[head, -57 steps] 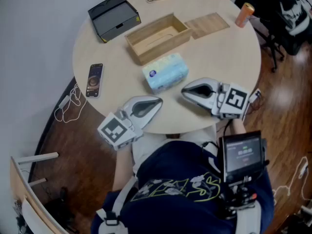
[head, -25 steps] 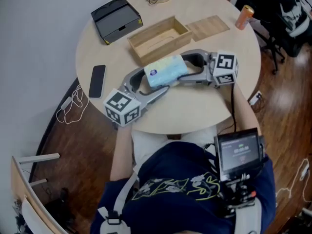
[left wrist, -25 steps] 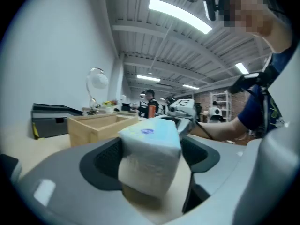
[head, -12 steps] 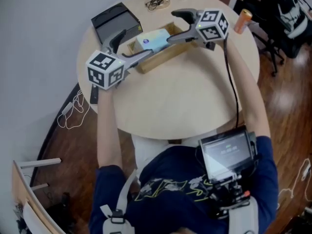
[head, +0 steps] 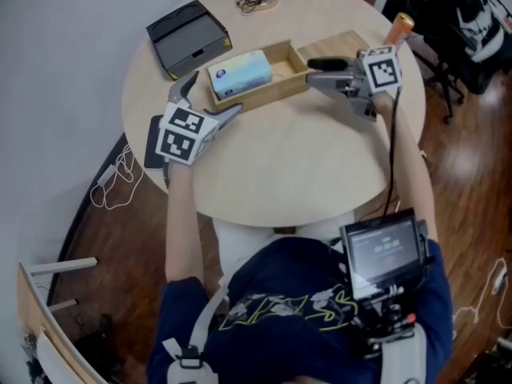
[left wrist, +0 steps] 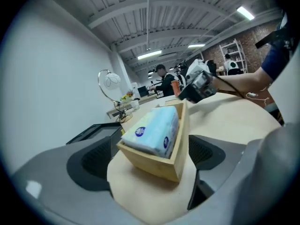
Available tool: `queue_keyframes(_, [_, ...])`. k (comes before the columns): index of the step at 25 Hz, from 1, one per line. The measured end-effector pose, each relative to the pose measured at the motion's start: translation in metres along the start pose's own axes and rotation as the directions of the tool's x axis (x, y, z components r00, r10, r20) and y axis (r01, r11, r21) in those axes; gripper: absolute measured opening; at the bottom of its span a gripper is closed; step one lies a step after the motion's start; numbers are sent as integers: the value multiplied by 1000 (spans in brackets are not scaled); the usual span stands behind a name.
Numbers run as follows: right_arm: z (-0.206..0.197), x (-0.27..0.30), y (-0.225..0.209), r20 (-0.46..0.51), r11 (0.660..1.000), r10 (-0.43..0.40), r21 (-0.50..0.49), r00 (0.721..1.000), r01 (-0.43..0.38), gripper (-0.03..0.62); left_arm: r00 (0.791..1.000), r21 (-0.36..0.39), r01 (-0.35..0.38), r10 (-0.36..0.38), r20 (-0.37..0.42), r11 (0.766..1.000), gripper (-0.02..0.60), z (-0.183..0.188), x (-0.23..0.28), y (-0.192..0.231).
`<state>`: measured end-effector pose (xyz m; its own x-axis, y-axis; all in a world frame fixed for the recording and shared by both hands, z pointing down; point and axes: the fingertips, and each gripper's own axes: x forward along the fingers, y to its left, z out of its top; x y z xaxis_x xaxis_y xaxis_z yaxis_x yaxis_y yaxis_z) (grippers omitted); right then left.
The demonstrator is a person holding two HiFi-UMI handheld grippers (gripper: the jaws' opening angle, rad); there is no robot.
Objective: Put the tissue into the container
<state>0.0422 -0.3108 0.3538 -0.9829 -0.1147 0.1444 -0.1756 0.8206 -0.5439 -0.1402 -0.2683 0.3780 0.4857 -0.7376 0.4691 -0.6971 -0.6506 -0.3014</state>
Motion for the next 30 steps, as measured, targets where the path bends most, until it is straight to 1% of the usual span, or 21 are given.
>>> queue_keyframes(1, [0, -8, 11, 35, 1000, -5, -22, 999, 5, 308, 999, 4, -32, 32, -4, 999, 497, -1, -6, 5])
queue_keyframes(2, [0, -16, 24, 69, 998, -15, -65, 998, 19, 310, 998, 3, -55, 55, 13, 998, 497, 1, -15, 8])
queue_keyframes(3, [-3, -21, 41, 96, 992, -18, -122, 995, 30, 279, 996, -1, -63, 63, 56, 998, 497, 8, -27, 6])
queue_keyframes(4, [-9, -22, 60, 114, 982, -15, -187, 993, 36, 209, 990, -10, -52, 53, 128, 999, 497, 18, -42, -3])
queue_keyframes(5, [-17, -22, 82, 124, 966, -5, -255, 992, 37, 88, 974, -19, -15, 19, 227, 1000, 495, 31, -60, -19])
queue_keyframes(6, [-28, -19, 102, 124, 946, 7, -321, 992, 34, 0, 940, -26, 53, -41, 339, 998, 483, 45, -77, -41])
queue_keyframes(7, [-40, -13, 121, 115, 924, 19, -381, 993, 27, 0, 891, -23, 149, -124, 438, 989, 452, 56, -92, -68])
queue_keyframes(8, [-55, -6, 136, 96, 903, 28, -429, 995, 16, 0, 840, -12, 259, -219, 497, 966, 320, 61, -101, -96])
queue_keyframes(9, [-71, 2, 145, 67, 887, 32, -461, 997, 3, 0, 801, -6, 368, -314, 510, 930, 66, 58, -102, -122])
queue_keyframes(10, [-88, 13, 148, 28, 879, 30, -476, 999, -13, 0, 781, -19, 462, -396, 483, 887, 3, 48, -97, -144])
queue_keyframes(11, [-105, 23, 145, -14, 878, 19, -477, 1000, -23, 0, 778, -51, 528, -459, 428, 848, 2, 35, -85, -163])
queue_keyframes(12, [-119, 32, 139, -50, 880, -3, -475, 999, -21, 0, 788, -87, 558, -495, 366, 825, 2, 22, -72, -177])
queue_keyframes(13, [-126, 39, 134, -72, 880, -36, -475, 997, -3, 0, 806, -116, 557, -502, 312, 822, 3, 13, -61, -185])
queue_keyframes(14, [-129, 43, 130, -78, 880, -65, -475, 995, 20, 0, 825, -135, 540, -491, 279, 831, 2, 9, -54, -187])
queue_keyframes(15, [-128, 45, 128, -74, 880, -80, -474, 994, 35, 0, 838, -146, 524, -477, 266, 839, 2, 7, -50, -186])
queue_keyframes(16, [-126, 46, 128, -68, 880, -79, -474, 995, 37, 0, 841, -150, 519, -471, 266, 842, 2, 7, -49, -185])
queue_keyframes(18, [-124, 43, 130, -49, 878, -51, -479, 998, 21, 0, 834, -146, 526, -476, 278, 838, 2, 9, -47, -185])
queue_keyframes(20, [-120, 39, 131, -21, 873, -27, -488, 999, 13, 0, 833, -148, 527, -474, 285, 837, 2, 10, -46, -184])
queue_keyframes(22, [-118, 36, 131, -1, 869, -15, -494, 1000, 13, 0, 839, -156, 513, -455, 299, 844, 2, 11, -45, -180])
queue_keyframes(27, [-118, 36, 132, -2, 870, -16, -492, 1000, 13, 0, 859, -170, 463, -393, 328, 870, 2, 14, -49, -171])
queue_keyframes(30, [-118, 35, 131, 0, 872, -16, -490, 1000, 14, 0, 856, -167, 467, -396, 333, 868, 2, 14, -41, -168])
